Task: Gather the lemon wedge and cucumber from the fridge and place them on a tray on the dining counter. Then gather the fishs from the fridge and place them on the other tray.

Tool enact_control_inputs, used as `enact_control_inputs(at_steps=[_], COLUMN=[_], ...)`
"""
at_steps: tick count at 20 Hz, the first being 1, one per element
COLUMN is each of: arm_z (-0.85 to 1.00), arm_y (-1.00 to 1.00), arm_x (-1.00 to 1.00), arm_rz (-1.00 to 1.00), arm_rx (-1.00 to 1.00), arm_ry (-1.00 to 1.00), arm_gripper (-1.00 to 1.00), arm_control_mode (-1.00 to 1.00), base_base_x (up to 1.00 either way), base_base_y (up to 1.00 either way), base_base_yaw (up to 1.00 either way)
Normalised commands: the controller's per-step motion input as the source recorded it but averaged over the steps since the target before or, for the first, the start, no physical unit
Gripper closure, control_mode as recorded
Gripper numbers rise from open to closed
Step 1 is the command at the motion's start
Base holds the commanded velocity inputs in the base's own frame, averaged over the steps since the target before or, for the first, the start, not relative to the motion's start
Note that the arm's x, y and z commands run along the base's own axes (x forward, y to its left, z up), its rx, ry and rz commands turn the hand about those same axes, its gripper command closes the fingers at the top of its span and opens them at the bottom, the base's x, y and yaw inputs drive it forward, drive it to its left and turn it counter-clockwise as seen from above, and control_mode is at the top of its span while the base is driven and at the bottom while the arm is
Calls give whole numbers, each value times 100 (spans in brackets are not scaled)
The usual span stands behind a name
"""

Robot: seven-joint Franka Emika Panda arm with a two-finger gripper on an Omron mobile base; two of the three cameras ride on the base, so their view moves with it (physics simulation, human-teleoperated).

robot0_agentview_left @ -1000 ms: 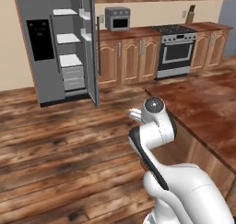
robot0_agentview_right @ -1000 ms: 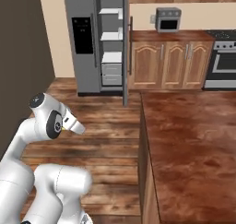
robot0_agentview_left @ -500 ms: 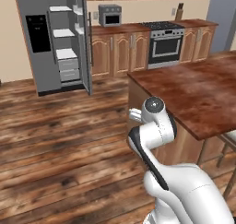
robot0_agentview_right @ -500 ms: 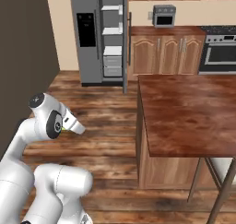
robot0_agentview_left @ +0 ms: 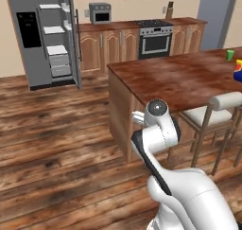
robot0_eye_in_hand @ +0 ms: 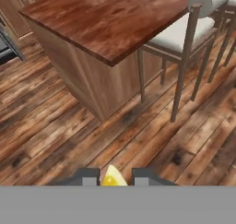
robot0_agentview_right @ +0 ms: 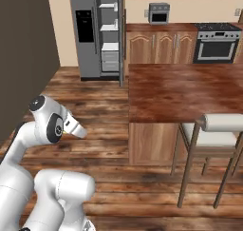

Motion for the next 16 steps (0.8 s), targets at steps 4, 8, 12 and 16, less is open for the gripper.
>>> enact_control_inputs(at_steps=[4, 8, 12, 16], arm_z=[0, 0, 0, 0], arm_y=[0, 0, 0, 0], arm_x=[0, 0, 0, 0], arm_rz=[0, 0, 0, 0], arm_rx=[0, 0, 0, 0], arm_ry=[0, 0, 0, 0], arm_gripper=[100, 100, 100, 100], arm_control_mode=[100, 100, 100, 100], base_base_x=[-44, -19, -1, 0], base_base_y=[-100, -100, -100, -100], base_base_yaw=[0, 0, 0, 0])
